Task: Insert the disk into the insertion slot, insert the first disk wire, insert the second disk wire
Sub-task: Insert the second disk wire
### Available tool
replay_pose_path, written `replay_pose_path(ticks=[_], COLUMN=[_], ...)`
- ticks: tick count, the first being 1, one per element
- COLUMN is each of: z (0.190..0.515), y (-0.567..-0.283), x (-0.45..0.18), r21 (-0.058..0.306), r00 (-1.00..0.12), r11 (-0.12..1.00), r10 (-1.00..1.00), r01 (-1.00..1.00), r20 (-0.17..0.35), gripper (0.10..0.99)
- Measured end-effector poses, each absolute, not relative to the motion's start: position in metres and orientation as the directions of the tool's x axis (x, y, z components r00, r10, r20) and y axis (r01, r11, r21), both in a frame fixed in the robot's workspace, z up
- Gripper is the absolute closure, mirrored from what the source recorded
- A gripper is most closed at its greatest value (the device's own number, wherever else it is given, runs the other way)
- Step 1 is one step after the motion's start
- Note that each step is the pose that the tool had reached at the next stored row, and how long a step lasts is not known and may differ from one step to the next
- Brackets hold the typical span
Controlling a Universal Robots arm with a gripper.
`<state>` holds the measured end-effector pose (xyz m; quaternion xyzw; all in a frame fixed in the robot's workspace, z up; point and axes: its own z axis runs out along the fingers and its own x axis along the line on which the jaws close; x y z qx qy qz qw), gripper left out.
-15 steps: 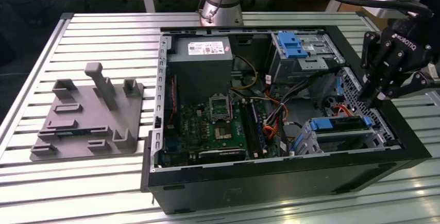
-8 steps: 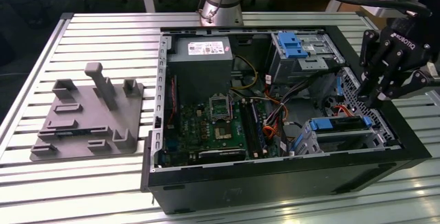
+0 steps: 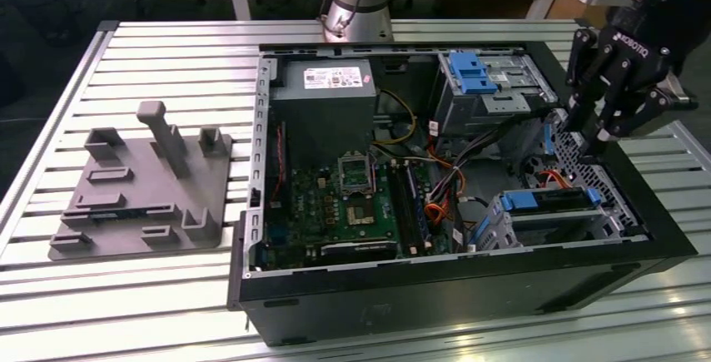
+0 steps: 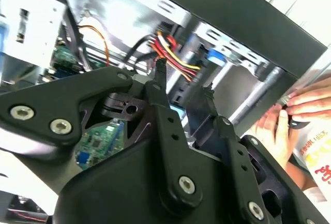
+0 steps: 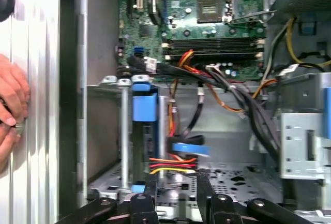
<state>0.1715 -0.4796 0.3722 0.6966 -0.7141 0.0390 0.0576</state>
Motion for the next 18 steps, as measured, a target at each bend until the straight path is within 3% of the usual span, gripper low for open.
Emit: replay_pose_path(ticks=[4,11,18], z=[0.372,0.371,0.366], y=[-0.464,-0.448,-0.437], x=[0.172,0.17,0.151], r21=[0.024,0.027,0.025], r00=[-0.023,-0.022,-0.022], r11=[0.027,0.03,0.032], r10=[-0.988,-0.963,-0.945], r01=[-0.999,-0.999,-0.999], r20=[0.153,0.267,0.326], gripper=[0.651,0.651,0.651])
